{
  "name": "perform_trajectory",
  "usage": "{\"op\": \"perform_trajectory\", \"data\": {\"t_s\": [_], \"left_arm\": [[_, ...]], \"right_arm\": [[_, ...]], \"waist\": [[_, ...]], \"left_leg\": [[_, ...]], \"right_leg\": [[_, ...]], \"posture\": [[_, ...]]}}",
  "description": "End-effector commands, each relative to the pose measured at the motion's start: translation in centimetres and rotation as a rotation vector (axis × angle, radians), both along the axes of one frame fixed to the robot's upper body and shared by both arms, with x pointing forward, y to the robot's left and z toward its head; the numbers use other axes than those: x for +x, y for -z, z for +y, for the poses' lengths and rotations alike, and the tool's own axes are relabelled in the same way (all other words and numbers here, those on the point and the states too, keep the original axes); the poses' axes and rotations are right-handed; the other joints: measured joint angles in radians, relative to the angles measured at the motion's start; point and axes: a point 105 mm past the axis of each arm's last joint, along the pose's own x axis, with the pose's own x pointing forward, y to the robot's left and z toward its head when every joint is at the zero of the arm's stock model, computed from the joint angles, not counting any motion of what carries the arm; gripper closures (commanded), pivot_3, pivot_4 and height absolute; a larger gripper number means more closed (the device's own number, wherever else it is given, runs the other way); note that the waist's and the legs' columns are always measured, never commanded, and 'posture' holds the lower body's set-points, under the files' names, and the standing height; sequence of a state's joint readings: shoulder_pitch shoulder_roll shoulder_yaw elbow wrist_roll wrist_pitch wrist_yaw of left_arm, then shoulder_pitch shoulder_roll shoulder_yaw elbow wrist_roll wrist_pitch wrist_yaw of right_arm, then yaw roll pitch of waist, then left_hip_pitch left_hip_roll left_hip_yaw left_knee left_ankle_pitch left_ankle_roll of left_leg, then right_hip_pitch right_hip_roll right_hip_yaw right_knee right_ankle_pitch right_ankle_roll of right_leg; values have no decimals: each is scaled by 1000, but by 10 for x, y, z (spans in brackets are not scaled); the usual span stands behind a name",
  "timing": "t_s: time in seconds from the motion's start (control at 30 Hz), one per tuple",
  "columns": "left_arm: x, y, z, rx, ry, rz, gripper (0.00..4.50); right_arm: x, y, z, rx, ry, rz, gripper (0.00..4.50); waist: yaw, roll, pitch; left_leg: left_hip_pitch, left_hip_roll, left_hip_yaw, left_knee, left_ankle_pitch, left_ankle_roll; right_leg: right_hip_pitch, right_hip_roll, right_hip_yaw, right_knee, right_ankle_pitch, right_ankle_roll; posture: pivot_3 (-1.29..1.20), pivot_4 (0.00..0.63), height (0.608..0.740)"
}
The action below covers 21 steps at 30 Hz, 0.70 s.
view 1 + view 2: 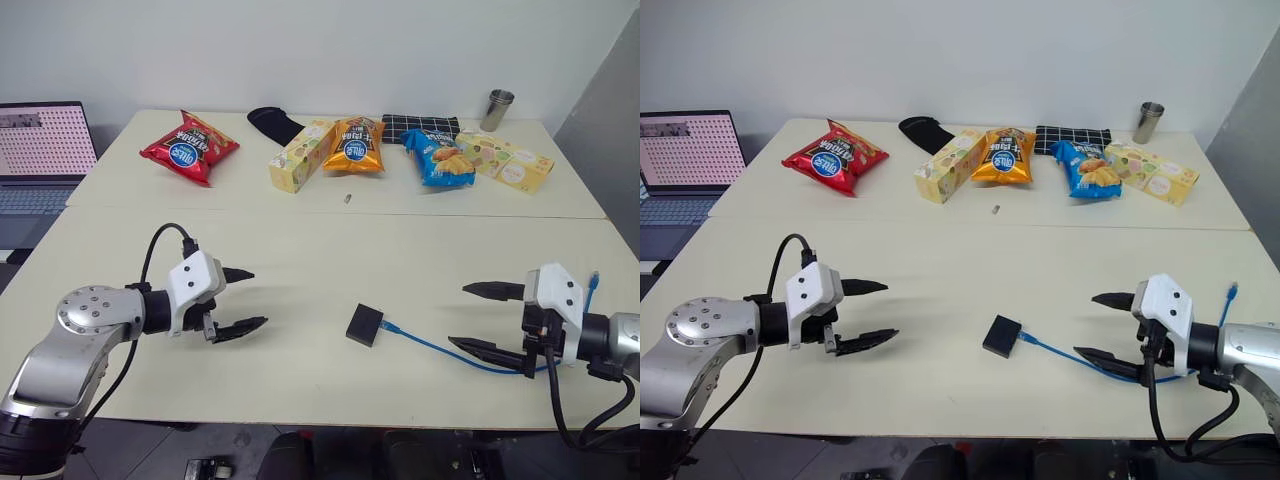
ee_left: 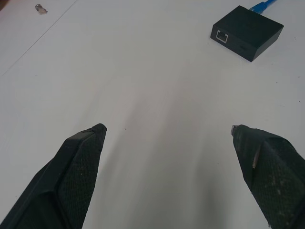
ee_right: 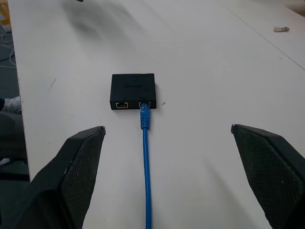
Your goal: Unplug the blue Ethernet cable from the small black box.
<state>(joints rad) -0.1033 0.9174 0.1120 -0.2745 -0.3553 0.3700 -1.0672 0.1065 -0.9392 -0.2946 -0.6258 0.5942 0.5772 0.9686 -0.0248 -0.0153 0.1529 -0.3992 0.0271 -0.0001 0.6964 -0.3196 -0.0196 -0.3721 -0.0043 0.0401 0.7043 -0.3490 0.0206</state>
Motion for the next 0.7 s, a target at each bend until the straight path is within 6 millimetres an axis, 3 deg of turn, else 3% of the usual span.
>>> {"op": "perform_trajectory", "data": {"t_s": [0.03, 0.43, 0.6, 0.7], "left_arm": [[-8, -7, -11, -10, 71, -5, 22], [-13, 2, -17, 20, 83, -1, 22], [-18, 2, -28, -24, 123, 23, 22], [-27, 4, -37, -45, 188, 87, 22]], "right_arm": [[-2, -6, 1, -15, -22, -19, 0], [-1, 0, 2, -40, -14, -12, 0], [2, 11, 17, -19, -28, -10, 0], [14, 28, 29, -24, 8, -2, 0]], "waist": [[0, 0, 0], [0, 0, 0], [-1, 0, 0], [-1, 0, 0]], "left_leg": [[0, 0, 0, 0, 0, 0], [0, 0, 0, 0, 0, 0], [0, 0, 0, 0, 0, 0], [0, 0, 0, 0, 0, -1]], "right_leg": [[0, 0, 0, 0, 0, 0], [0, 0, 0, 0, 0, 0], [0, 0, 0, 0, 0, 0], [0, 0, 0, 0, 0, 0]], "posture": [[0, 150, 740], [0, 150, 740], [0, 150, 740], [0, 150, 740]]}}
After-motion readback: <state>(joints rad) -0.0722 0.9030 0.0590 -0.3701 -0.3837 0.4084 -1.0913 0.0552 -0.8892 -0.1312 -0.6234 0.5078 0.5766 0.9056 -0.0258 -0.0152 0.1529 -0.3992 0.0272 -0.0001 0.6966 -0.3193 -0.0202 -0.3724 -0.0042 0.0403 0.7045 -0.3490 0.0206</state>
